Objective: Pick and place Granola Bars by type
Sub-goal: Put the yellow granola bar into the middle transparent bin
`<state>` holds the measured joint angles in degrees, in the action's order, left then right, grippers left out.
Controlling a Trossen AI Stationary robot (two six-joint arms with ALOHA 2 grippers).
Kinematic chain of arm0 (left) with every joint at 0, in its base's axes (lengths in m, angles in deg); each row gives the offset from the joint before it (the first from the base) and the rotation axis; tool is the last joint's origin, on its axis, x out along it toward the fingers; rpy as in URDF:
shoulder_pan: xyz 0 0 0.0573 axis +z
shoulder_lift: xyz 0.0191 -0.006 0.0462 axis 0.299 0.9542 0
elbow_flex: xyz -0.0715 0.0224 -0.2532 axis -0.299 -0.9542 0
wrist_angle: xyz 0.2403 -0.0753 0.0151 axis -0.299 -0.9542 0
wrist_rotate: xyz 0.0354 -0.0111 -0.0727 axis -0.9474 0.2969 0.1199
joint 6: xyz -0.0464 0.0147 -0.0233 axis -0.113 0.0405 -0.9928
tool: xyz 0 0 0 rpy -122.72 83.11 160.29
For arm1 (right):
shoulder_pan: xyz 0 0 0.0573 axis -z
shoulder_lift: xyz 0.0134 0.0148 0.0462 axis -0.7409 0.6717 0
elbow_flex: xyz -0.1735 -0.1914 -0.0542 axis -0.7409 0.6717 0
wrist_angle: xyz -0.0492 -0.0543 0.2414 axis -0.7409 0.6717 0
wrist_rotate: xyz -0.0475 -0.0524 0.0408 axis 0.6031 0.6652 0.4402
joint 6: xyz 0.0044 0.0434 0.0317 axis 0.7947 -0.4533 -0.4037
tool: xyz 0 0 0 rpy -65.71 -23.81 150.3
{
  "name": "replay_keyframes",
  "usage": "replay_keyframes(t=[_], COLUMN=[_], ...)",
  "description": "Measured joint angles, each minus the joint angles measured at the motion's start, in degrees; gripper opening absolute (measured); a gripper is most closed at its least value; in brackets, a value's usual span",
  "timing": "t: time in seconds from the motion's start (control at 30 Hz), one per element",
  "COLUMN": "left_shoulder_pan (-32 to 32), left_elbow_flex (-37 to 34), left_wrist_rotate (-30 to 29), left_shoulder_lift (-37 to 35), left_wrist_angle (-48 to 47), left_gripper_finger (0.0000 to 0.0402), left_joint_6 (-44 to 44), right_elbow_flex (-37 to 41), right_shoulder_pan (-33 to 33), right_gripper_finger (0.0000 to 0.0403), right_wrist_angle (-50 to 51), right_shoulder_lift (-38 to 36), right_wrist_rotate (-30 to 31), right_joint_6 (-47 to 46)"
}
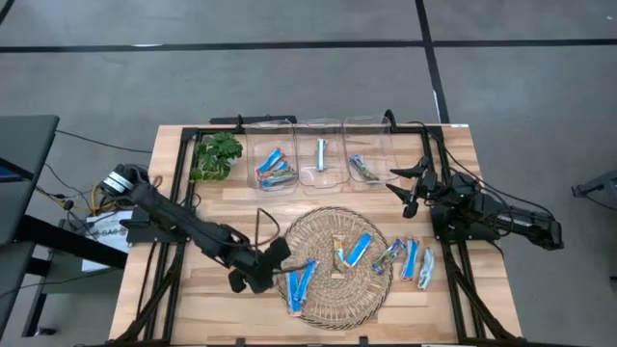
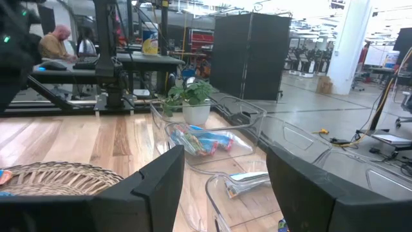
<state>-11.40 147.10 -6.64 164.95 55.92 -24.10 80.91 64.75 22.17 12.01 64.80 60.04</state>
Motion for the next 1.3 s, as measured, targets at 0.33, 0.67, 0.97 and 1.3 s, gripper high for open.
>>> replay_keyframes(t=[0.33,0.67,0.97,1.3], left_shoulder_pan=[-1.4,-1.6,-1.3,-0.6], left_elbow_flex=[0.0,0.1,0.8,0.8], left_wrist_rotate=[-4.7,-0.6,0.5,0.3], left_shoulder_lift=[8.4,11.5,15.3,17.6], left_wrist_angle=[11.5,15.9,17.0,18.1], left_gripper_finger=[0.0174,0.0174,0.0174,0.0171], left_joint_6=[6.0,5.6,5.5,5.4], right_elbow_flex=[0.0,0.0,0.0,0.0], right_shoulder_pan=[0.0,0.0,0.0,0.0], right_gripper_finger=[0.0215,0.0215,0.0215,0.0215], right_wrist_angle=[0.0,0.0,0.0,-0.4], right_shoulder_lift=[0.0,0.0,0.0,0.1], right_wrist_rotate=[0.0,0.0,0.0,0.1], right_joint_6=[0.0,0.0,0.0,0.0])
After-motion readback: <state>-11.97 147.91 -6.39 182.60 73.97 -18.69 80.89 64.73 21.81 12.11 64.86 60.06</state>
